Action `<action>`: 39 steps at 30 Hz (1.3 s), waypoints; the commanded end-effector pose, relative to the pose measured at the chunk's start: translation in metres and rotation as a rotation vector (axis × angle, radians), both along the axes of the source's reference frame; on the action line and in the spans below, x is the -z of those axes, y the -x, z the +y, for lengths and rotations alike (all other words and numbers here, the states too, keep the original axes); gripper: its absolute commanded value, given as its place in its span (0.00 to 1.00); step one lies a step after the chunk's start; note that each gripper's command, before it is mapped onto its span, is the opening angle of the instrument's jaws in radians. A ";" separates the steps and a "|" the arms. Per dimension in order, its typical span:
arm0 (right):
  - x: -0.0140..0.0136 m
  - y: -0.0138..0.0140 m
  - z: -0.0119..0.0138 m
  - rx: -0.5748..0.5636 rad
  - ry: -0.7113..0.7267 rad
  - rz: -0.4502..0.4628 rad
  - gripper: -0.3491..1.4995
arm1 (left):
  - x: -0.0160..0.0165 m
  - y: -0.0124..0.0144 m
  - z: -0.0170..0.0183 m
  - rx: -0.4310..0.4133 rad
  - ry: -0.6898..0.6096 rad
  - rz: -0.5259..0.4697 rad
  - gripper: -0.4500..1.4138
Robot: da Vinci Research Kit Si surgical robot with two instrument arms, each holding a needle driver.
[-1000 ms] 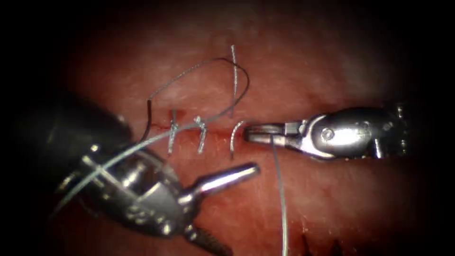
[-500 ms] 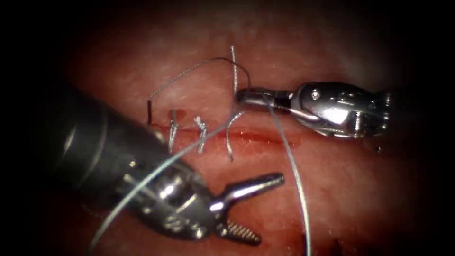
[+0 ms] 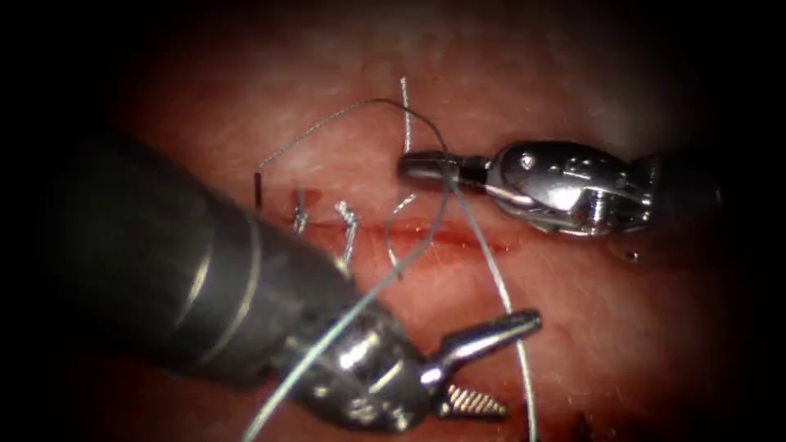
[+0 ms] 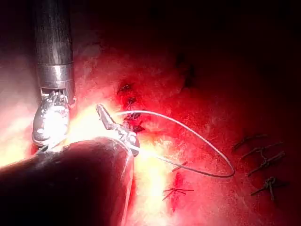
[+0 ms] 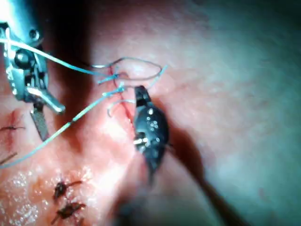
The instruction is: Wound Closure
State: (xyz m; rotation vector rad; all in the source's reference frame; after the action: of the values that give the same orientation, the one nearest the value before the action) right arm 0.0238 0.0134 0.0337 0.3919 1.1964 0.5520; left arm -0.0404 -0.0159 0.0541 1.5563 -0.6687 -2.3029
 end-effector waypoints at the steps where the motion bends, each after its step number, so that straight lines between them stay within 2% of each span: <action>1: -0.0003 -0.0009 -0.0009 0.000 -0.009 0.003 0.00 | -0.0005 0.0005 -0.0010 -0.002 -0.005 0.005 0.50; 6: -0.0001 -0.0009 -0.0010 -0.002 -0.016 0.003 0.00 | -0.0005 0.0005 -0.0011 -0.005 -0.006 0.006 0.51; 15: -0.0001 -0.0014 -0.0011 -0.021 -0.049 -0.001 0.00 | -0.0008 0.0023 -0.0015 -0.008 -0.002 0.001 0.50; 16: -0.0001 -0.0015 -0.0011 -0.025 -0.054 -0.003 0.00 | -0.0008 0.0024 -0.0014 -0.007 -0.002 0.001 0.42; 18: -0.0001 -0.0016 -0.0011 -0.029 -0.065 -0.003 0.00 | -0.0008 0.0025 -0.0014 -0.006 -0.002 0.002 0.36; 19: 0.0000 -0.0016 -0.0012 -0.034 -0.070 -0.005 0.00 | -0.0009 0.0026 -0.0013 -0.007 0.003 0.004 0.27; 20: 0.0000 -0.0016 -0.0012 -0.034 -0.070 -0.005 0.00 | -0.0010 0.0026 -0.0013 -0.007 0.004 0.004 0.24; 21: 0.0001 -0.0017 -0.0012 -0.036 -0.076 -0.005 0.00 | -0.0012 0.0026 -0.0013 -0.009 0.010 0.006 0.02; 22: 0.0001 -0.0017 -0.0012 -0.037 -0.076 -0.005 0.00 | -0.0013 0.0026 -0.0013 -0.009 0.011 0.006 0.00; 29: 0.0002 -0.0015 -0.0012 -0.046 -0.080 -0.012 0.00 | -0.0018 0.0028 -0.0023 -0.018 0.047 0.018 0.00; 34: 0.0003 0.0003 -0.0015 -0.049 -0.073 -0.021 0.00 | 0.0002 0.0000 -0.0025 -0.037 0.034 0.001 0.00; 39: 0.0012 0.0027 -0.0033 -0.039 -0.069 -0.013 0.00 | 0.0038 -0.0026 -0.0017 -0.053 0.006 -0.019 0.00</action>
State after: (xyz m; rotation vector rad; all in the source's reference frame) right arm 0.0202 0.0108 0.0317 0.4208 1.1780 0.6243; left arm -0.0367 -0.0165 0.0488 1.5834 -0.6268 -2.2442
